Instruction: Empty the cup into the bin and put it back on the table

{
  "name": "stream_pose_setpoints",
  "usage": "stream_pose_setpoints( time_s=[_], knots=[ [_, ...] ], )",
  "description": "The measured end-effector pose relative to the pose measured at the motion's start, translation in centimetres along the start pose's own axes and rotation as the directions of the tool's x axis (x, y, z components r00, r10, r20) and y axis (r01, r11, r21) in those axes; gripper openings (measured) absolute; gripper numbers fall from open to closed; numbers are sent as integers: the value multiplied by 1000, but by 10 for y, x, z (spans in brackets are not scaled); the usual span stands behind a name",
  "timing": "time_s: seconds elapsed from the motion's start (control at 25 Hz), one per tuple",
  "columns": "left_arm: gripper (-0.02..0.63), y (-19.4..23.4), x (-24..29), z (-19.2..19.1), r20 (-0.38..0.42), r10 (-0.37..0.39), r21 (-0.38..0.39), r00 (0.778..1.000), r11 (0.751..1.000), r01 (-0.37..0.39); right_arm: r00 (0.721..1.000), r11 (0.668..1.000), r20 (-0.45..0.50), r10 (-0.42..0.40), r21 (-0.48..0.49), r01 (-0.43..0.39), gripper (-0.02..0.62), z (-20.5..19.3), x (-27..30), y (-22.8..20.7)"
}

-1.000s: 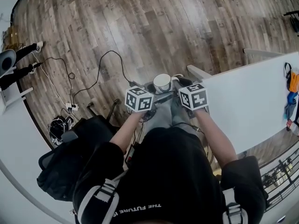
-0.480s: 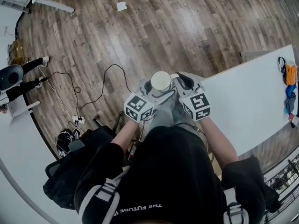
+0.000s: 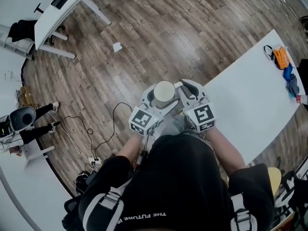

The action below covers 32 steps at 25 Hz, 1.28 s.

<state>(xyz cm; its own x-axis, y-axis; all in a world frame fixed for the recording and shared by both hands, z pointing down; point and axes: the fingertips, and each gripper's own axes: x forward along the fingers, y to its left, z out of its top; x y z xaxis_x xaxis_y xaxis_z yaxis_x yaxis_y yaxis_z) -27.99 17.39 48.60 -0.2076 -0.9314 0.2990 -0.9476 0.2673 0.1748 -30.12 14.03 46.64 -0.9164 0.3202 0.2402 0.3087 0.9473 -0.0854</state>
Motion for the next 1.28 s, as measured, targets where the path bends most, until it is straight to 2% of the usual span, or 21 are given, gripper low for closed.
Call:
stream_pose_setpoints(
  time_s=[0.08,0.16,0.24,0.32,0.44,0.56,0.64,0.76,0.84,0.96,1.12,1.28],
  knots=[
    [397,-18,23,12,-14,-85,36,996,996,85,995,995,11,-95,14,95,49,5,-24,-25],
    [397,-43,48,23,-31,-187,72,982,979,189,976,976,17,-215,29,215,49,8,-55,-50],
    [397,-75,74,34,-48,-290,107,956,950,294,943,943,15,-333,32,332,49,11,-93,-76],
    [397,-117,106,43,-71,-394,151,917,904,400,897,896,11,-443,42,442,49,9,-141,-105],
    [397,-198,149,44,-117,-538,213,835,807,550,805,802,5,-593,91,590,49,-10,-230,-140],
    [397,-276,180,38,-178,-669,257,722,677,690,675,667,-12,-738,134,733,49,-30,-315,-162],
    [397,-320,194,27,-225,-724,269,651,596,756,591,580,-37,-806,148,801,49,-44,-361,-168],
    [397,-368,206,10,-281,-770,274,572,507,817,500,486,-71,-863,156,860,49,-66,-410,-171],
    [397,-391,212,-1,-309,-786,270,535,467,842,459,442,-96,-883,157,883,49,-80,-434,-171],
    [397,-411,225,-27,-359,-787,268,502,428,863,431,406,-146,-891,170,898,49,-109,-453,-176],
    [397,-417,254,-80,-454,-757,272,470,385,882,445,404,-229,-865,205,891,49,-171,-457,-191],
    [397,-413,290,-129,-535,-708,288,460,359,888,447,389,-280,-850,240,889,49,-225,-454,-215]
  ],
)
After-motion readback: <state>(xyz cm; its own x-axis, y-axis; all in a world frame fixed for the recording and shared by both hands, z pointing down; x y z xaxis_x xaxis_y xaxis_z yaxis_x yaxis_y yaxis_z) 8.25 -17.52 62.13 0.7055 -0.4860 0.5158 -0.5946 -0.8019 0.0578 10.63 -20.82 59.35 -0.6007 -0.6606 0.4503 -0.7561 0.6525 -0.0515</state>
